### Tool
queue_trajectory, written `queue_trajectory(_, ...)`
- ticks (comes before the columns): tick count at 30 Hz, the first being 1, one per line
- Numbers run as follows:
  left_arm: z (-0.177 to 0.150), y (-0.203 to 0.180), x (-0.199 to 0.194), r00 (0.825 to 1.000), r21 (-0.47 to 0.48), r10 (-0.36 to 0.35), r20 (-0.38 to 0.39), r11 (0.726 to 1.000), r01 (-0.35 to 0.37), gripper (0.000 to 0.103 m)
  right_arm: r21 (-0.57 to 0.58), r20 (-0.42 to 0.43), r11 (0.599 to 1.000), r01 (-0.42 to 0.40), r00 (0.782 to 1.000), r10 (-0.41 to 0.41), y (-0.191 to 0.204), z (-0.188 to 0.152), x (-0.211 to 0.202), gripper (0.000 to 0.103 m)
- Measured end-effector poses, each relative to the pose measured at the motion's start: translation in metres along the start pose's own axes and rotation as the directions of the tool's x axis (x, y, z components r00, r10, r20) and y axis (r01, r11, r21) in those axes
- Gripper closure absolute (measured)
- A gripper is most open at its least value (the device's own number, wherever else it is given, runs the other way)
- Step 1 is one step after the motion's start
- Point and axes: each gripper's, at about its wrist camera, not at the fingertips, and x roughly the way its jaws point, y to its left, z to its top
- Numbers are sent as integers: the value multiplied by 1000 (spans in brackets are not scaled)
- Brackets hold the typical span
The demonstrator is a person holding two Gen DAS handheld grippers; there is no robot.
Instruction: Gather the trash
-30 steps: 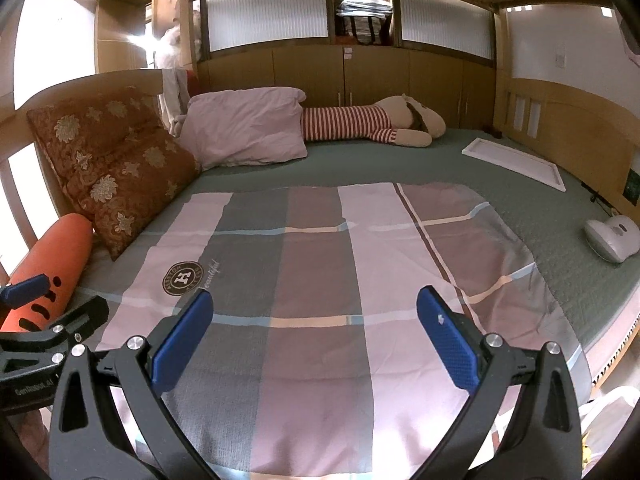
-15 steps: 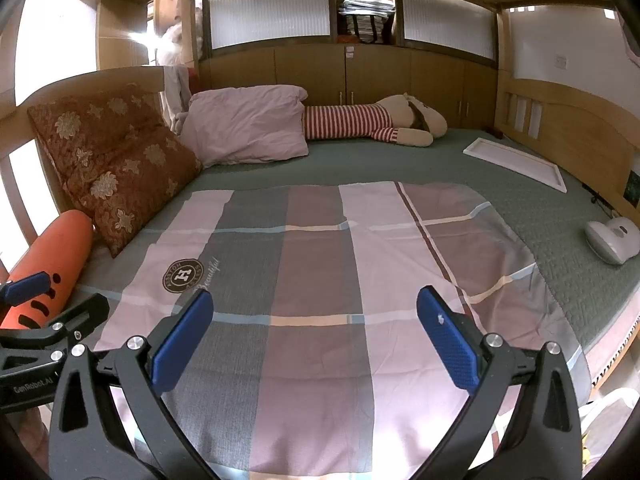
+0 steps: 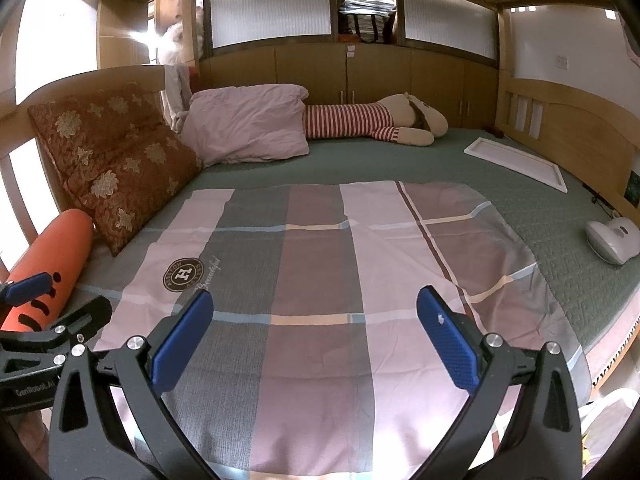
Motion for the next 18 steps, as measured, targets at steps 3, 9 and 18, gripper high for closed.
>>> queue_trajectory(3, 0, 1, 0, 1000, -1, -2, -1, 1000, 2, 3, -4, -1, 1000, 0, 1000, 0, 0, 0, 0, 3)
queue_trajectory(9, 0, 2, 1, 1000, 1, -2, -2, 1000, 2, 3, -3, -2, 1000, 0, 1000, 0, 1, 0, 0, 3)
queue_trajectory(18, 1, 3, 1, 1000, 2, -3, -2, 1000, 3, 3, -4, -1, 1000, 0, 1000, 0, 1, 0, 0, 3)
